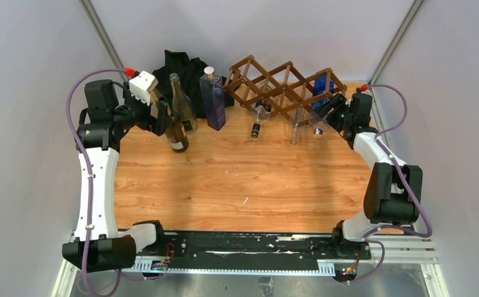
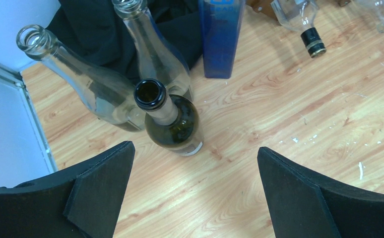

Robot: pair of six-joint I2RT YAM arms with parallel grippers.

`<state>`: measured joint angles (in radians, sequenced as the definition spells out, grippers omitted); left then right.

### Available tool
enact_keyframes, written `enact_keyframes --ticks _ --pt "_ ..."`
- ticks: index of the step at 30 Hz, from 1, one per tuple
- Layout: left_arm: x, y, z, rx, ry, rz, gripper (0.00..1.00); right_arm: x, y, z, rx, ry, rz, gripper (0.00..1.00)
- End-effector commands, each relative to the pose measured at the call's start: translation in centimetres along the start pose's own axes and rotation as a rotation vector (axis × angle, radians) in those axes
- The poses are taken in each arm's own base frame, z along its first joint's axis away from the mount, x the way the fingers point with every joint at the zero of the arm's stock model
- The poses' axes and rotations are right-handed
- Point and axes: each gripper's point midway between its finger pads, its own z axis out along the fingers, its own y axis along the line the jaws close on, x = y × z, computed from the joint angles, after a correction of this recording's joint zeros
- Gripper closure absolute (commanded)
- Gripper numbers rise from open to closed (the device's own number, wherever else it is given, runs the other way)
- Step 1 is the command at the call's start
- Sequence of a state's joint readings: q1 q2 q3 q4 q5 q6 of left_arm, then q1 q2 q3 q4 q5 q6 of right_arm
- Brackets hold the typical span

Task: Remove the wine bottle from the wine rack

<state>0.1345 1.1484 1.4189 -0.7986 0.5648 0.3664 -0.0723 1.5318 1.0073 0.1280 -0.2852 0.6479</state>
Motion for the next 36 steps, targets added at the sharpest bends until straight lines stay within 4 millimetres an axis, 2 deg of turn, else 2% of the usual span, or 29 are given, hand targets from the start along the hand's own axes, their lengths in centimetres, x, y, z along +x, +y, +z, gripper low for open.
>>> enact_keyframes --ticks 1,5,10,19,28,36 --pt "0.7 -1.2 0.0 0.058 0.0 -0.013 0.02 1.4 0.9 -0.7 -0.074 0.032 0.039 0.51" --pt "0.8 -1.8 0.1 0.09 -0.002 -0.028 0.07 1.4 1.4 -1.5 -0.102 0.013 0.038 0.69" --pt "0.6 -2.3 0.0 0.114 -0.015 -0.027 0.09 1.6 2.1 -2.8 -0.132 0.003 0.032 0.99" --pt "0.3 -2.9 0.0 0.158 -0.019 -0.029 0.09 3.3 2.7 -6.6 -0.168 0.002 0.057 1.0" --pt "-0.7 -3.4 -0.6 0.18 -0.04 0.002 0.13 6.0 3.5 -12.5 -0.182 0.043 0.104 1.0" --pt "-1.1 -4.2 -1.3 0.2 -0.069 0.028 0.22 5.2 4.8 -17.1 -0.202 -0.056 0.124 1.0"
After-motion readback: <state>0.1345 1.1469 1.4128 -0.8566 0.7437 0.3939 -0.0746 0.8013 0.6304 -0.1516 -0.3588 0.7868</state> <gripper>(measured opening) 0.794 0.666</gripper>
